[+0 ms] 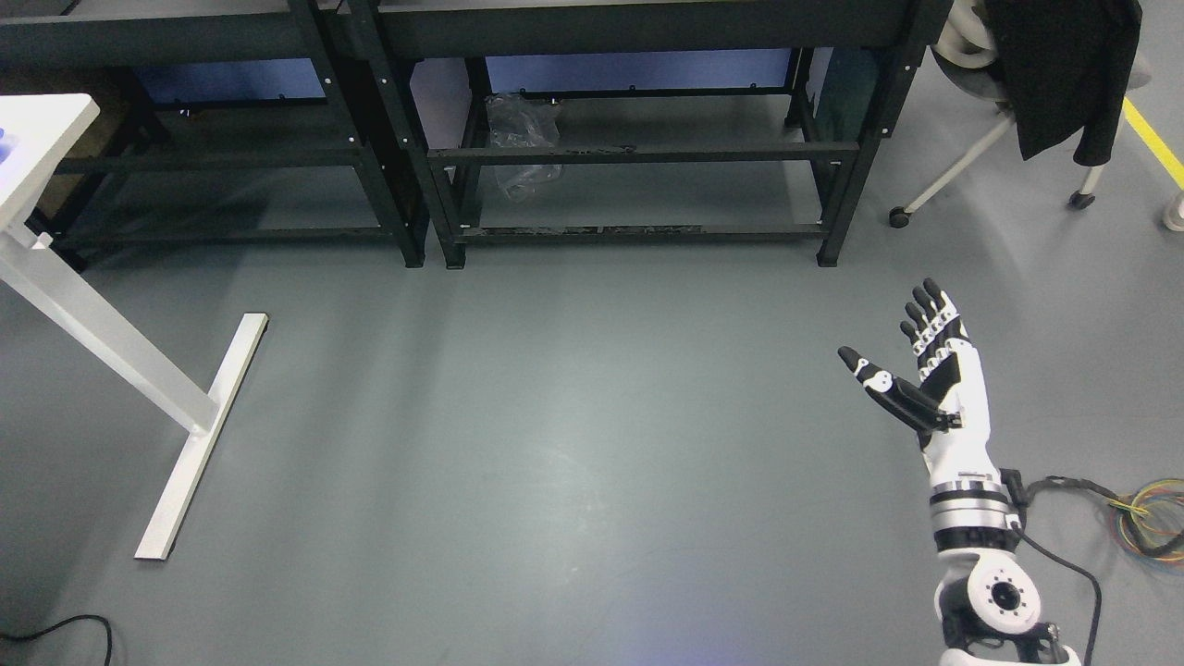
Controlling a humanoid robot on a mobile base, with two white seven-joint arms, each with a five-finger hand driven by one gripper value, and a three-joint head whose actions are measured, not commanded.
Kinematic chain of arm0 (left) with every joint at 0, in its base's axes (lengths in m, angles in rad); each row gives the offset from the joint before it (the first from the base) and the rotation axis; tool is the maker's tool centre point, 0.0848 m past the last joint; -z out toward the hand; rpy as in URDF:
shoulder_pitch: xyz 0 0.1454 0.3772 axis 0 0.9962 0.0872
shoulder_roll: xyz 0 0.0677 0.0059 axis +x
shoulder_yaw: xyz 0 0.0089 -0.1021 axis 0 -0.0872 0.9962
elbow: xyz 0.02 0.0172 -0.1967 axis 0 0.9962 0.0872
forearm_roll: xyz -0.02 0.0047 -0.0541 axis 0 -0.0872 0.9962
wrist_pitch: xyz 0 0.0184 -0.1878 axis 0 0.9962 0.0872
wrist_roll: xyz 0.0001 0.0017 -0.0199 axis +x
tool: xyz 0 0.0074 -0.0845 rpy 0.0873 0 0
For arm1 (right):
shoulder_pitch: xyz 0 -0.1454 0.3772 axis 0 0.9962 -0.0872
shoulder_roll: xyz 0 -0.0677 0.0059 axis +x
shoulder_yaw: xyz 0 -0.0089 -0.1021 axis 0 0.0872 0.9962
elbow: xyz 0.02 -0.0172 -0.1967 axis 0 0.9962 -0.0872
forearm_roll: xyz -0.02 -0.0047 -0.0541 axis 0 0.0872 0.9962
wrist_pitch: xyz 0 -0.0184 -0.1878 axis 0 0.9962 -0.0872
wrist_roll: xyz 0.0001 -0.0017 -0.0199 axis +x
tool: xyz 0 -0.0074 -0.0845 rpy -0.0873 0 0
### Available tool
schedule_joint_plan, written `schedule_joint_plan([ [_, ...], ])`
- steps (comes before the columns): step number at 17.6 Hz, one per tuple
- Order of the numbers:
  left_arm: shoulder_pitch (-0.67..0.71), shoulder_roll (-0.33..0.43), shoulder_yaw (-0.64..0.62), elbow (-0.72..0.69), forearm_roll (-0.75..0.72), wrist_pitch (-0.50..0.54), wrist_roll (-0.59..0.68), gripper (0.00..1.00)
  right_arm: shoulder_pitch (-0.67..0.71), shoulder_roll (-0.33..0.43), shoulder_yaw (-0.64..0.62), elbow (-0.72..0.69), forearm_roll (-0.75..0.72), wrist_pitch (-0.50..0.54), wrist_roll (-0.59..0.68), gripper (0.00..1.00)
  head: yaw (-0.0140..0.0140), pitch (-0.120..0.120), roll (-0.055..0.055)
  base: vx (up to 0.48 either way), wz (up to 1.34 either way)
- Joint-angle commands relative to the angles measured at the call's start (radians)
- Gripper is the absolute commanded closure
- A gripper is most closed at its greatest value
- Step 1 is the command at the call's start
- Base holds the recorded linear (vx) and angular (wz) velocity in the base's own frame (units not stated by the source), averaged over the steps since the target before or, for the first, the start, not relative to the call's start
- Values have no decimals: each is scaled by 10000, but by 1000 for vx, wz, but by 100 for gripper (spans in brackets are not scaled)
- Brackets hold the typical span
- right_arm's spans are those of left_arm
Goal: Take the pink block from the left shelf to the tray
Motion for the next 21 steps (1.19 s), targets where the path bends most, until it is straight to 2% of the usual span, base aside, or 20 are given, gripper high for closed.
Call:
schedule_joint_plan([
  [1, 199, 175, 0, -174, 0, -1, 2, 0, 2, -175, 2, 0, -2, 1, 1, 0, 0, 0, 0, 0, 0],
  [21, 199, 175, 0, -174, 0, -1, 2, 0, 2, -175, -13, 0, -2, 1, 1, 0, 0, 0, 0, 0, 0],
])
